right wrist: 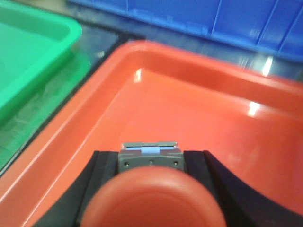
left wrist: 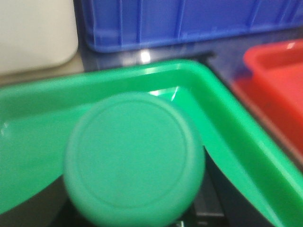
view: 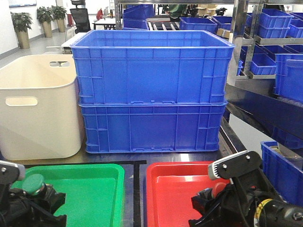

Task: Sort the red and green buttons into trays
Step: 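Lower green button into green tray with left, red into red tray with right, then open both grippers to release the buttons and raise them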

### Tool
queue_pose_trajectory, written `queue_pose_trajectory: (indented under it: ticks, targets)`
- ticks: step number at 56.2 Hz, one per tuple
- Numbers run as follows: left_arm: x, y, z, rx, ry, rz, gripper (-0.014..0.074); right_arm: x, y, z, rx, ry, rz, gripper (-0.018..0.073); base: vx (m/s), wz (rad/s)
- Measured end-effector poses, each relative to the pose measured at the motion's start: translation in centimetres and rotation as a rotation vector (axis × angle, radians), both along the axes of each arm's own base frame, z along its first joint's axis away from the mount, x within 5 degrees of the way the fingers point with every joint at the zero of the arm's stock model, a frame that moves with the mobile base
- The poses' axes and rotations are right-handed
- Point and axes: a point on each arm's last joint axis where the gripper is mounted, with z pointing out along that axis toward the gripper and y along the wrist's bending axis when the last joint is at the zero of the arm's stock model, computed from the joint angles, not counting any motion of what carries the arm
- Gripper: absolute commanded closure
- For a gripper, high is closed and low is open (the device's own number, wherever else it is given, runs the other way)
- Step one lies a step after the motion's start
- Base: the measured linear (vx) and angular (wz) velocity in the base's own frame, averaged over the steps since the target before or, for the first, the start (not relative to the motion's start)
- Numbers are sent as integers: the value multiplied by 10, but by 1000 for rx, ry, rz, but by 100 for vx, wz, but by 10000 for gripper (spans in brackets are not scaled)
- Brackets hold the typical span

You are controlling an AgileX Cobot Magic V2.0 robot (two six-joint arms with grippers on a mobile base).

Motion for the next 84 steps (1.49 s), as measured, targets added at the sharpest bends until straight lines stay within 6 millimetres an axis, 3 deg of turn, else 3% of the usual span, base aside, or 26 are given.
queue_pose_trajectory:
  ticks: [11, 25, 34, 39, 52, 61, 73, 84]
  targets:
    - [7, -3, -15, 21, 55, 1, 472, 6, 4, -14, 22, 66, -25, 306, 0, 0]
    - [13, -5, -30, 40, 108, 0, 166, 11, 6, -32, -8, 134, -34, 31, 0, 0]
    - [14, -5, -30, 39, 102, 2, -25, 12, 6, -35, -20, 153, -37, -28, 0, 0]
    - [14, -5, -29, 38, 98, 3, -83, 12, 6, -35, -20, 153, -37, -28, 0, 0]
    - [13, -5, -28, 37, 96, 2, -91, 11, 5, -33, -17, 149, -38, -25, 0, 0]
    - [1, -1, -7, 14, 45, -7, -64, 1, 0, -8, 22, 73, -36, -25, 0, 0]
    - [-46, 14, 54, -67, -158, -25, 2, -36, -20, 45, 88, -69, -48, -25, 0, 0]
    - [-99, 31, 91, -126, -315, -48, 50, -61, -33, 70, 126, -146, -55, -25, 0, 0]
